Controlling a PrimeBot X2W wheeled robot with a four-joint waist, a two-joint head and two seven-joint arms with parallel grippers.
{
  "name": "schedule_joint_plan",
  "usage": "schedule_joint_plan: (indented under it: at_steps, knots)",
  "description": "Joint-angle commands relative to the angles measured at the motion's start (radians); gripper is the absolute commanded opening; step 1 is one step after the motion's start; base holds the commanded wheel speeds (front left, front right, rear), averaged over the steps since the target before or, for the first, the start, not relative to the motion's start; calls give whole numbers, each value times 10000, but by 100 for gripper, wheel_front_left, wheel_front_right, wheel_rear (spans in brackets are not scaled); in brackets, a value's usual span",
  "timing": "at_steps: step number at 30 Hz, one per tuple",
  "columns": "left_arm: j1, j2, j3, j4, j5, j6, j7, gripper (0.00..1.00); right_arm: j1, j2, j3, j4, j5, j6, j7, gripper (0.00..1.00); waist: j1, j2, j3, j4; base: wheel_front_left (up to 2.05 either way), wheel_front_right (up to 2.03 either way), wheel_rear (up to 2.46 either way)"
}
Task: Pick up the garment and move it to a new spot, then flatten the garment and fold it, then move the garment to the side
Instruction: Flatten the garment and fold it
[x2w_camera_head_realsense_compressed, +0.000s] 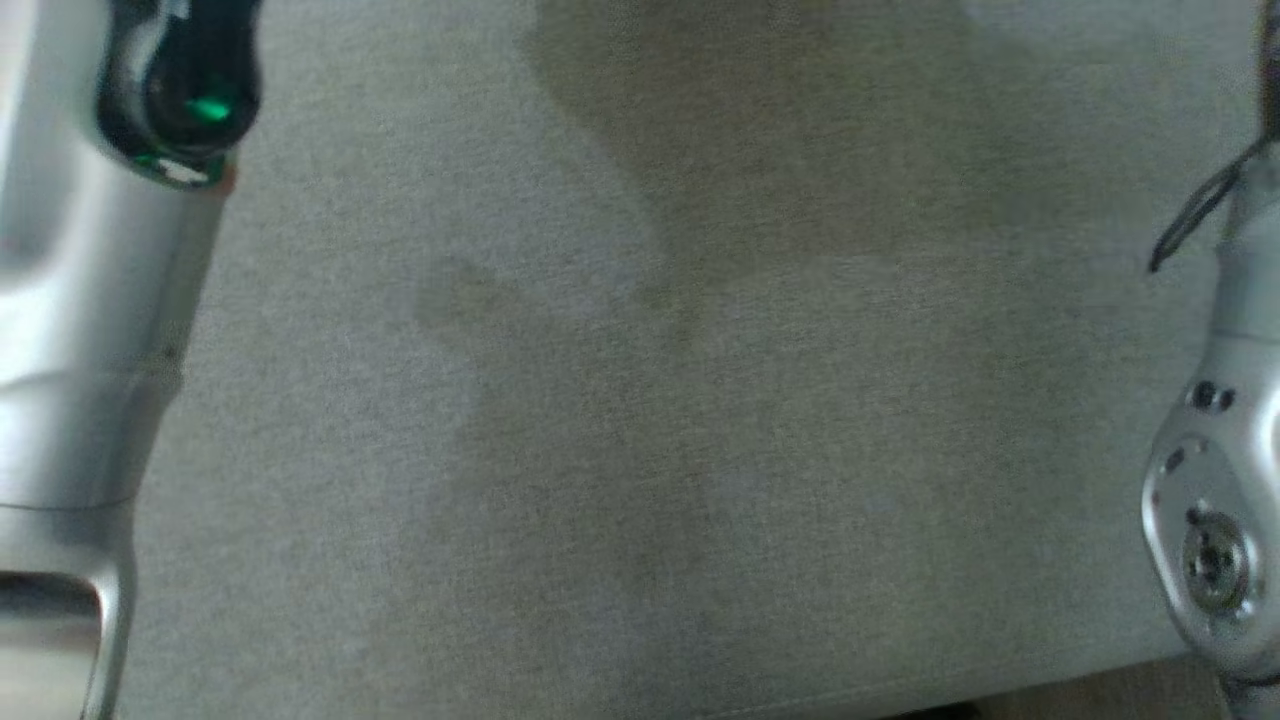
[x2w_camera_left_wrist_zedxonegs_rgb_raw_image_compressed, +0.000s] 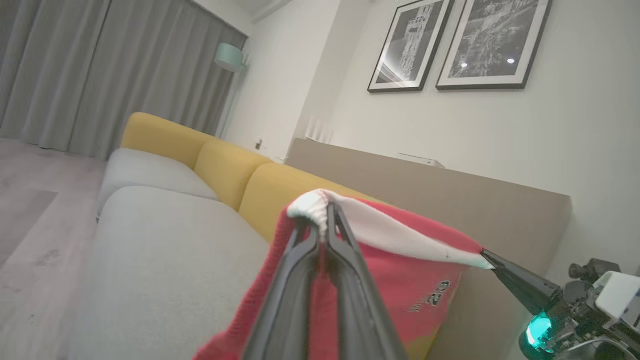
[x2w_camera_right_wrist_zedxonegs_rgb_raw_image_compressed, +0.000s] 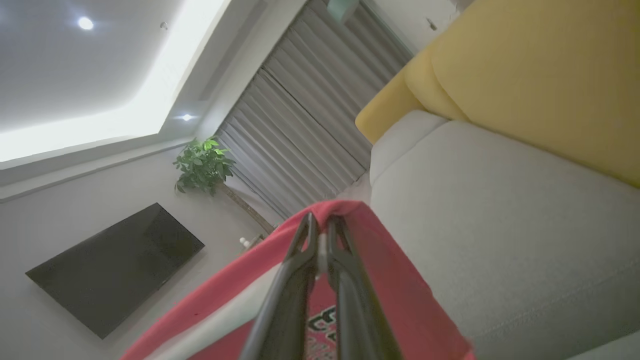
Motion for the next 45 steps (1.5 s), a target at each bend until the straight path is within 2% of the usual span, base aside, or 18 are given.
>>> schedule_joint_plan:
  at_steps: [1, 5, 11, 15, 19, 22, 24, 27, 29, 30, 31, 34, 39, 45]
  knots:
    - [-228, 313, 232, 19, 140, -112, -478, 0, -15, -2, 327, -59, 173, -7, -310, 0, -6, 1, 119, 112, 0, 0, 0]
    - [893, 458, -663, 314, 413, -216, -1490, 0, 1577, -2, 775, -27, -243, -7, -841, 0, -6, 1, -317, 217, 0, 0, 0]
    - [4846, 1000, -1844, -349, 142, -228, -2446, 0, 6219, -2, 358, -1279, -621, -7, -211, 0, -6, 1, -1384, 319, 0, 0, 0]
    - [7711, 1026, -2223, -1041, -116, -101, -2631, 0, 9294, -2, -185, -2892, -836, -7, 536, 0, -6, 1, -1993, 435, 0, 0, 0]
    - [10144, 887, -2488, -2011, -122, 389, -2685, 0, 12228, -1, -1145, -4954, -708, -7, 1343, 0, -6, 1, -2315, 710, 0, 0, 0]
    - [11306, 840, -2609, -2829, -203, 589, -2694, 0, 13940, -1, -1886, -6583, -326, -7, 1911, 0, -6, 1, -2318, 1011, 0, 0, 0]
    - [11622, 857, -2512, -3285, -327, 653, -2696, 0, 14429, -1, -2219, -7427, -76, -7, 2246, 0, -6, 1, -2252, 1179, 0, 0, 0]
    - [11340, 928, -2383, -3782, -427, 504, -2594, 0, 14003, -1, -2344, -8090, -248, -7, 2795, 0, -6, 1, -2022, 1468, 0, 0, 0]
    - [10828, 968, -2373, -3865, -377, 424, -2313, 0, 12994, -1, -2085, -8051, -538, -7, 3196, 0, -6, 1, -1753, 1588, 0, 0, 0]
    - [10248, 698, -2163, -3907, -817, 314, -2146, 0, 11702, -1, -1652, -7772, -1036, -7, 3622, 0, -6, 1, -1477, 1804, 0, 0, 0]
    - [10248, 698, -2163, -3907, -817, 314, -2146, 0, 11702, -1, -1652, -7772, -1036, -7, 3622, 0, -6, 1, -1477, 1804, 0, 0, 0]
    - [9208, 319, -1949, -3617, -1412, 178, -1714, 0, 9634, -1, -1379, -6664, -1780, -7, 4212, 0, -6, 1, -1036, 2249, 0, 0, 0]
    - [7417, -606, -2247, -2123, -1832, 7, -907, 0, 6620, -1, -1875, -3993, -3010, -7, 5019, 0, -6, 1, -562, 3175, 0, 0, 0]
    - [5955, -1751, -2319, 132, -1324, 77, -1340, 0, 4167, -1, -2264, -1579, -4017, -7, 4958, 0, -6, 1, -144, 3600, 0, 0, 0]
